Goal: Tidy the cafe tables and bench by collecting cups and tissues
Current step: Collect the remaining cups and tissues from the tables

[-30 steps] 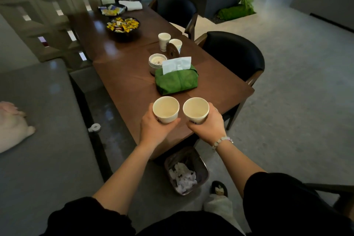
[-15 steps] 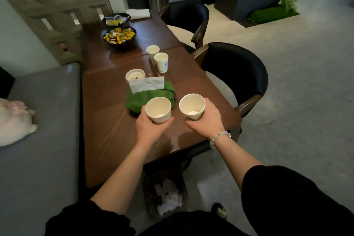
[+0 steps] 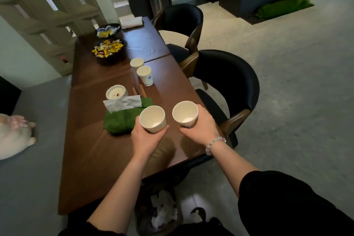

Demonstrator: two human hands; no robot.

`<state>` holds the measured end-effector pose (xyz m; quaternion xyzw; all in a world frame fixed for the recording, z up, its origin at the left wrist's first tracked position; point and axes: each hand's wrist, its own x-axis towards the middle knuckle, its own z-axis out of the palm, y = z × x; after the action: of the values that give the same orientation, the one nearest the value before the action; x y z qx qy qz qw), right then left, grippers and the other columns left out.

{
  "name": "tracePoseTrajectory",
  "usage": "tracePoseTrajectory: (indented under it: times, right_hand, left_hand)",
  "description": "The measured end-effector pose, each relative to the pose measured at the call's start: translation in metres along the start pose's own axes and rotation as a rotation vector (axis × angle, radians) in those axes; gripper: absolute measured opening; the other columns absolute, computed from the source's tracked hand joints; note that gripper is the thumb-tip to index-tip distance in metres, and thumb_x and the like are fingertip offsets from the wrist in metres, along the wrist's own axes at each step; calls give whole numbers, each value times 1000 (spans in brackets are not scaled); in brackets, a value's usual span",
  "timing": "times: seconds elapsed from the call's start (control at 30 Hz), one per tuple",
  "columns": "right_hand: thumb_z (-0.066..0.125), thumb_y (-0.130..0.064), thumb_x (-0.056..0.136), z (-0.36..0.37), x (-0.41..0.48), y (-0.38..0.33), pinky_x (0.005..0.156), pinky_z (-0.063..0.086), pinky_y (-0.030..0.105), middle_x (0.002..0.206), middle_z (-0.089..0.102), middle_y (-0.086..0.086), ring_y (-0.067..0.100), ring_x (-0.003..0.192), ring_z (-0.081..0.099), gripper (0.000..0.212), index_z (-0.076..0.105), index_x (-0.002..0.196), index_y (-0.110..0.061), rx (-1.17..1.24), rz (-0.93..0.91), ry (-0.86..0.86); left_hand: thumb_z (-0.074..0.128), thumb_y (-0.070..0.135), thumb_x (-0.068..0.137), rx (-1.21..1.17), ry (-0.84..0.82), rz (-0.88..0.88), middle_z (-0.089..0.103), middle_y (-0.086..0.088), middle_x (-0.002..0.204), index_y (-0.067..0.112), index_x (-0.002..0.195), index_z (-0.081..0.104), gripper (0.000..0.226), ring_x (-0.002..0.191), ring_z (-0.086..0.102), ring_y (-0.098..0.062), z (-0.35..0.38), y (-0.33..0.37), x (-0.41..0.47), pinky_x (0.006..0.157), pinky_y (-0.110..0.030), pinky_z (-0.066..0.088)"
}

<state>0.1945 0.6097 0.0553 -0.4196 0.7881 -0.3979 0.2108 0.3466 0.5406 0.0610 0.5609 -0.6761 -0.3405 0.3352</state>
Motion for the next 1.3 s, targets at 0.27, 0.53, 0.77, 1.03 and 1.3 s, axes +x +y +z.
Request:
tracePoseTrajectory:
  times: [0.27,0.53,0.77,1.03,1.3]
  right_hand:
    - [81,-32,64,-10,52,-7,88,43,27,119,55,4,21,110,54,67,49,121,-16,-108,-59,7]
    - [82,-31,63,-8,105,-8,91,44,29,121,56,4,21,113,53,69,49,122,-17,-132,-81,5]
    - [83,-28,63,-22,162,13,88,43,25,118,57,5,20,111,54,68,50,120,-15,-103,-155,-56]
    - [82,-30,63,-81,250,62,85,44,29,111,58,6,22,107,55,60,53,112,-12,-83,-286,-236]
    - [82,-34,65,-145,320,106,88,44,29,116,55,4,21,109,53,64,50,116,-14,-62,-364,-487]
  left_hand:
    - [88,27,62,-63,48,-19,63,-9,117,9,118,53,69,111,56,-25,23,4,44,83,-23,38]
    - [88,30,61,-105,43,-72,62,-8,118,11,117,52,69,111,56,-26,54,8,86,87,-29,42]
    - [88,28,61,-89,127,-98,62,-8,119,11,119,52,70,111,56,-25,97,23,112,83,-24,39]
    - [87,25,64,-53,312,-259,61,-8,122,9,119,52,67,115,55,-25,188,71,122,85,-25,39]
    - [85,27,66,-39,467,-432,58,-2,127,16,124,48,70,119,52,-19,263,134,110,89,-24,38]
